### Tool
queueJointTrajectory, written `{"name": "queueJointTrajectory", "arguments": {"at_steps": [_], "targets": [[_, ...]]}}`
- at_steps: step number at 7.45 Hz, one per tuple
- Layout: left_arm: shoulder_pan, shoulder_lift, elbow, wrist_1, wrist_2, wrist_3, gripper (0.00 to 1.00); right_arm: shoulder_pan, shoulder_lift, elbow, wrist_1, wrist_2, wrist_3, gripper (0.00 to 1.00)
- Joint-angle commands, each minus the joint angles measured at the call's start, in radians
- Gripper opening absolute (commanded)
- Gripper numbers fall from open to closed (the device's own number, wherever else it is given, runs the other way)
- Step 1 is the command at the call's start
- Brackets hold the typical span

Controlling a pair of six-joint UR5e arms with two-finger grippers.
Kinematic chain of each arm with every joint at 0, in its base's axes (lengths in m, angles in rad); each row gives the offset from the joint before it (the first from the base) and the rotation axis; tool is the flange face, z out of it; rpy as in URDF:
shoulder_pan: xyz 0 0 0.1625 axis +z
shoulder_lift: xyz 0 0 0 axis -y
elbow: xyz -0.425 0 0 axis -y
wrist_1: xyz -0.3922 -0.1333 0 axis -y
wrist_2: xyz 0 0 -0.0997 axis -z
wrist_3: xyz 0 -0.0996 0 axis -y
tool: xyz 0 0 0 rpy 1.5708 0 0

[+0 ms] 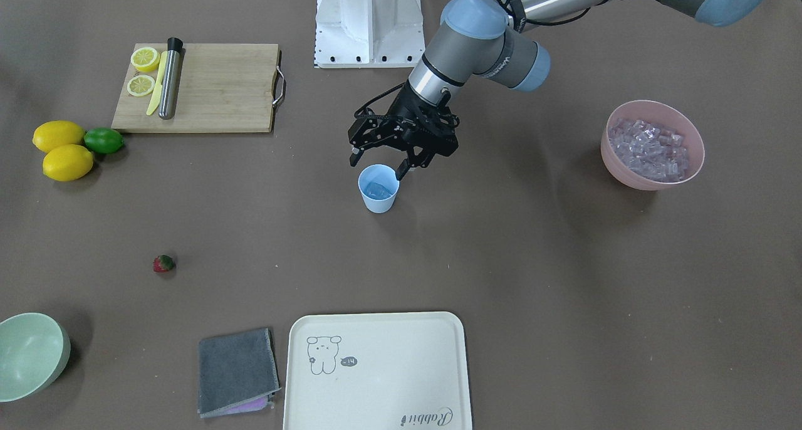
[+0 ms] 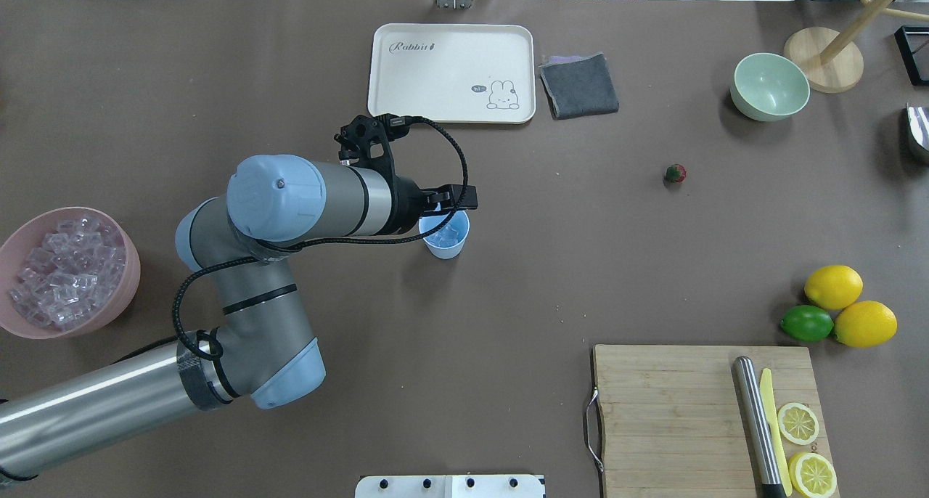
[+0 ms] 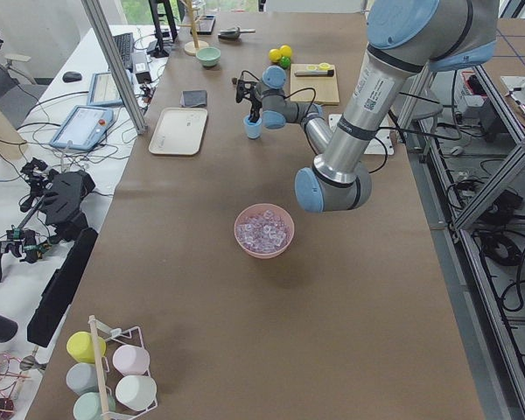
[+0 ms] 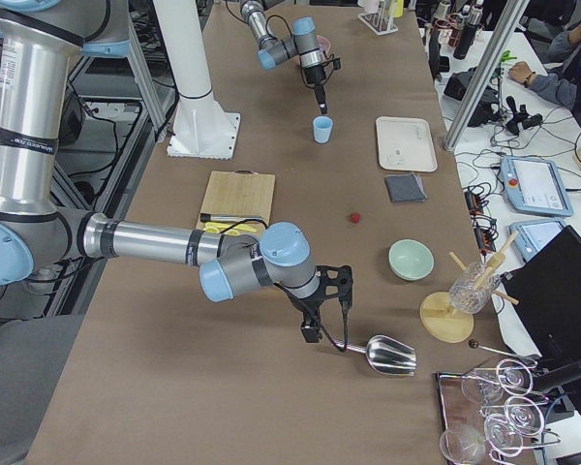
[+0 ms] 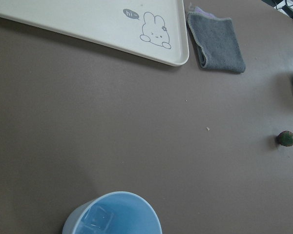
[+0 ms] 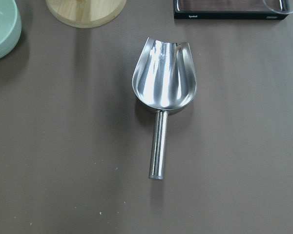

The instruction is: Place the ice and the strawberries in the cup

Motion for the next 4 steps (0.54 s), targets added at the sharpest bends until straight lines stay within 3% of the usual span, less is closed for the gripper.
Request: {"name": "queueJointTrajectory", "arguments": {"at_steps": [1,4], "targets": [[-0.033,0.074,-0.109,0.078,-0.018,0.001,0.97,0.0,0.006,0.007,0.0,0.001,0.004,1.0],[-0.236,0.221,-0.382,0.438,-0.205,0.259,0.98,-0.002,0.014,0.017,0.05,0.049,0.005,1.0]]}}
